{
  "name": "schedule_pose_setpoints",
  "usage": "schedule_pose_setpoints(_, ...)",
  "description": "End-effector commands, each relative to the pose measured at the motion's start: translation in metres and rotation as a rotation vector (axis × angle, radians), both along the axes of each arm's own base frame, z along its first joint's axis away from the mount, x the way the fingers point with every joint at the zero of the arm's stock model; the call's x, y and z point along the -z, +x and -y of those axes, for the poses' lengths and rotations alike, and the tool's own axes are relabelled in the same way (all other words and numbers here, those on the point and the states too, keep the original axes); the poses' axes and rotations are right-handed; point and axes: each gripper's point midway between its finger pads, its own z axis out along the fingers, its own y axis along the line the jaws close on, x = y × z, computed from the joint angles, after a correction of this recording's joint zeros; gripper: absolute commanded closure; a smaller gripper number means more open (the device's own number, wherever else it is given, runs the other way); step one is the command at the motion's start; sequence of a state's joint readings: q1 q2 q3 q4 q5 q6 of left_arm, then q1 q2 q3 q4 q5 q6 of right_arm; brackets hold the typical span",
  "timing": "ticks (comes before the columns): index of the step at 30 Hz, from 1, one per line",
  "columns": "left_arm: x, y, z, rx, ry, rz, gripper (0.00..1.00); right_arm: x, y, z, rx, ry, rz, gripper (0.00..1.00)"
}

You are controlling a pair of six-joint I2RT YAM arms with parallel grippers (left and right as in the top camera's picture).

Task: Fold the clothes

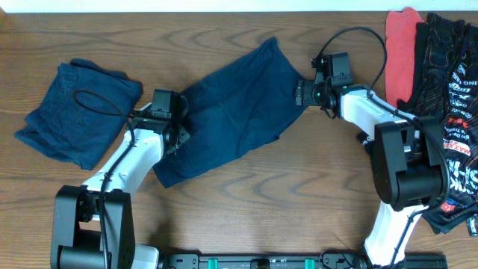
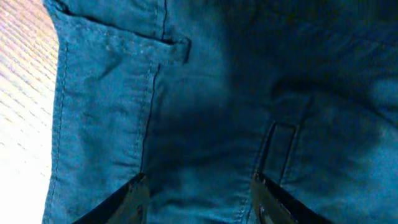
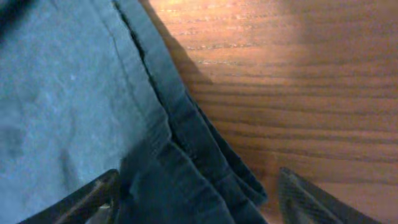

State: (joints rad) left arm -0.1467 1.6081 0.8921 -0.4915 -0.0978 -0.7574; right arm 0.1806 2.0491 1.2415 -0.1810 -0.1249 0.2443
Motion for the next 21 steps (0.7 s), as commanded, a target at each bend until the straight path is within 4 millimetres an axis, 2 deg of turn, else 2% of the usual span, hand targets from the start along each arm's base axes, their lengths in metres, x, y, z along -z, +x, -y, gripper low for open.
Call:
schedule_pose_setpoints(1,0.003,-0.005,0.001,0.016,-0.002,-0.024,0.46,0.024,-0.009,-0.004,-0.004,0.008,-0.056,0.51)
schedule_pose_setpoints(4,0.004,-0.010,0.000,0.016,0.000,-0.046,0.46,0.023,-0.014,0.003,0.013,-0.008,-0.077,0.99)
schedule_pose_setpoints(5,0.004,-0.012,0.000,0.017,0.002,-0.054,0.46,0.021,-0.018,0.010,0.035,-0.023,-0.096,0.99)
schedule_pose_setpoints(7,0.005,-0.015,0.003,0.050,-0.007,-0.073,0.46,0.019,-0.032,0.036,0.156,-0.086,-0.162,0.99)
schedule_pose_setpoints(10,0.005,-0.025,0.013,0.134,-0.050,-0.111,0.46,0.007,-0.063,0.088,0.390,-0.226,-0.257,0.99)
schedule_pose_setpoints(12,0.003,-0.034,0.015,0.144,-0.066,-0.142,0.45,-0.009,-0.086,0.121,0.549,-0.318,-0.295,0.99)
schedule_pose_setpoints(14,-0.001,-0.043,0.014,0.143,-0.063,-0.167,0.37,-0.026,-0.098,0.140,0.624,-0.354,-0.297,0.99)
schedule_pose_setpoints(15,-0.003,-0.046,0.013,0.143,-0.063,-0.173,0.30,-0.033,-0.099,0.143,0.633,-0.347,-0.290,0.98)
schedule_pose_setpoints(16,-0.004,-0.048,0.013,0.143,-0.063,-0.177,0.23,-0.039,-0.099,0.143,0.630,-0.332,-0.282,0.95)
schedule_pose_setpoints(17,-0.006,-0.050,0.013,0.143,-0.064,-0.178,0.16,-0.044,-0.098,0.140,0.610,-0.315,-0.272,0.75)
schedule_pose_setpoints(19,-0.008,-0.051,0.013,0.144,-0.067,-0.177,0.06,-0.055,-0.095,0.135,0.574,-0.289,-0.250,0.26)
schedule_pose_setpoints(20,-0.009,-0.051,0.015,0.147,-0.079,-0.176,0.04,-0.058,-0.094,0.132,0.561,-0.278,-0.241,0.12)
schedule_pose_setpoints(21,-0.009,-0.051,0.019,0.155,-0.097,-0.173,0.01,-0.062,-0.093,0.130,0.547,-0.269,-0.233,0.08)
